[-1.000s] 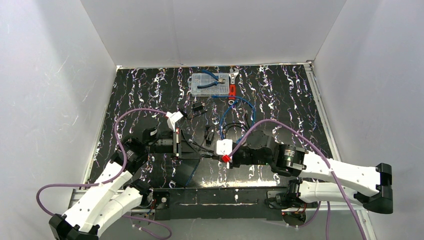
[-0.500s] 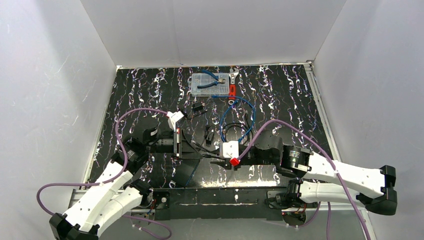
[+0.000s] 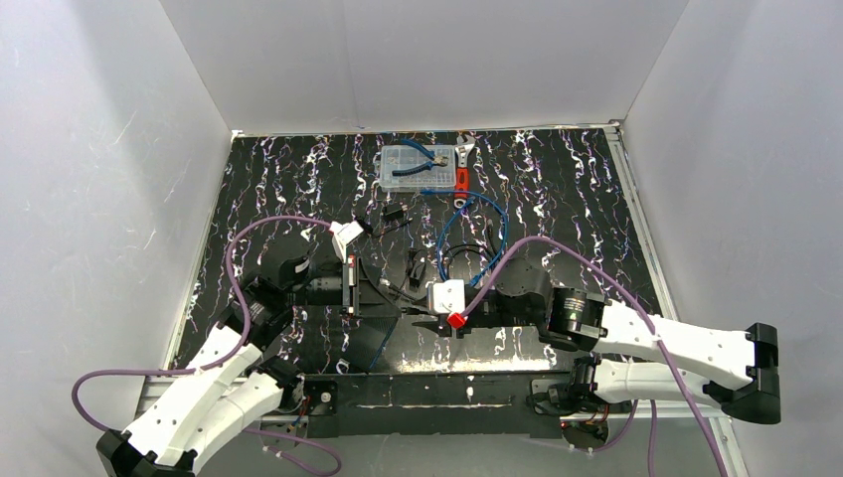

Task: Insert the plug into the switch port
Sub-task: Pick up the connector from the center of the board.

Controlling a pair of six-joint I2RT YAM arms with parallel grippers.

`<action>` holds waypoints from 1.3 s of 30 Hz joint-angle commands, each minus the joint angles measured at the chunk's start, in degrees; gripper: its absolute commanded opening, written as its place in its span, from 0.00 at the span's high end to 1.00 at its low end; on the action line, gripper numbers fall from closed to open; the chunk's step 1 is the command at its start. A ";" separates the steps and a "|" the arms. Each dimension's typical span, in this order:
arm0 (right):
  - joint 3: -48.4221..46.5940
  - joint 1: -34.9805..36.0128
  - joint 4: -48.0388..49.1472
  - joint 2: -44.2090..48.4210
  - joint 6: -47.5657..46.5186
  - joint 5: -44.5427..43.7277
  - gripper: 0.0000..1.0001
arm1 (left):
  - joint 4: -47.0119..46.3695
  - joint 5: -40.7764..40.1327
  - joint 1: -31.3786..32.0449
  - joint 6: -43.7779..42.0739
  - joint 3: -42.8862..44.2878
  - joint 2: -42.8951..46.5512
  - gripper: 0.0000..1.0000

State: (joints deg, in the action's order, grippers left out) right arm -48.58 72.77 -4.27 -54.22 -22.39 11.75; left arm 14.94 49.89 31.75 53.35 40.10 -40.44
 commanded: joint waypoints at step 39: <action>-4.22 0.70 -2.91 8.23 -3.57 -17.26 0.99 | 4.78 -5.12 0.25 -4.57 3.77 5.53 0.12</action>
State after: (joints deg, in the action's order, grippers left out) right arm -48.92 73.24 -6.63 -50.89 -23.20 3.01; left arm 16.84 47.68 31.75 51.81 40.78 -35.73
